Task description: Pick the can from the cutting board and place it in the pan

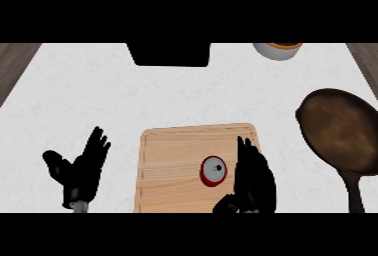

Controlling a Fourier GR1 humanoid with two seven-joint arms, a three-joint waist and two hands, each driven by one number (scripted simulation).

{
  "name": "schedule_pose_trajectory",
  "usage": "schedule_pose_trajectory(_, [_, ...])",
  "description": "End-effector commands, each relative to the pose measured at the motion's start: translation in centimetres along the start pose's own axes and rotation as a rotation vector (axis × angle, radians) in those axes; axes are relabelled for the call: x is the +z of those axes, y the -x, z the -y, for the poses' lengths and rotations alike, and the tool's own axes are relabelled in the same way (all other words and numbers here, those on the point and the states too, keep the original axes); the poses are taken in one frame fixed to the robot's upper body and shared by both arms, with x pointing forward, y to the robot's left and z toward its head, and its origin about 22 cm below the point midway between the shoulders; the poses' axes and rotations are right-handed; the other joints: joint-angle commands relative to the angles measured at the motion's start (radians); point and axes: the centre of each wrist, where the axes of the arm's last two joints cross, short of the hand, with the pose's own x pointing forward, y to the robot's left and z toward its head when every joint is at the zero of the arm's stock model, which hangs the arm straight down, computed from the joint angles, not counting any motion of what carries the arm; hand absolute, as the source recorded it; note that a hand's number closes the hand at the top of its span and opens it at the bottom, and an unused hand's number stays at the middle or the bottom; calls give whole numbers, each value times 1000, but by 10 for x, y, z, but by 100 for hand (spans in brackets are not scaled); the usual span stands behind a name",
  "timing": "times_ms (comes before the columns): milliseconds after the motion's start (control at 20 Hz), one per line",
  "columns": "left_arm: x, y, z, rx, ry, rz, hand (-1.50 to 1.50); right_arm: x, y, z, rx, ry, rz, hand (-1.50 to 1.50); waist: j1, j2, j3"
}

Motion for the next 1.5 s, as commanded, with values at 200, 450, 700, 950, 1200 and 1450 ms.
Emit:
schedule_pose_trajectory(200, [7, 11, 6, -1, 4, -4, 0, -2, -34, 14, 75, -104, -118, -150, -13, -5, 2])
schedule_pose_trajectory(450, [-9, 14, 3, 10, -7, -7, 0, 21, -38, 1, 14, -66, -73, -150, -24, -5, 2])
schedule_pose_trajectory(700, [3, 3, 0, 15, -21, 1, 0, -8, -30, -9, 20, -9, -82, -150, -20, -6, 3])
schedule_pose_trajectory(950, [-1, 13, -17, 10, -24, -18, 0, -19, -35, -18, 54, -31, -131, -150, -14, -4, 2])
schedule_pose_trajectory(1200, [-3, -11, -3, 5, -30, -20, 0, -9, -28, -40, 75, -54, 38, 150, -21, -6, 3])
schedule_pose_trajectory(1450, [-2, 3, -16, 23, -27, -10, 0, -16, -34, -33, 107, 15, 51, 150, -22, -6, 3])
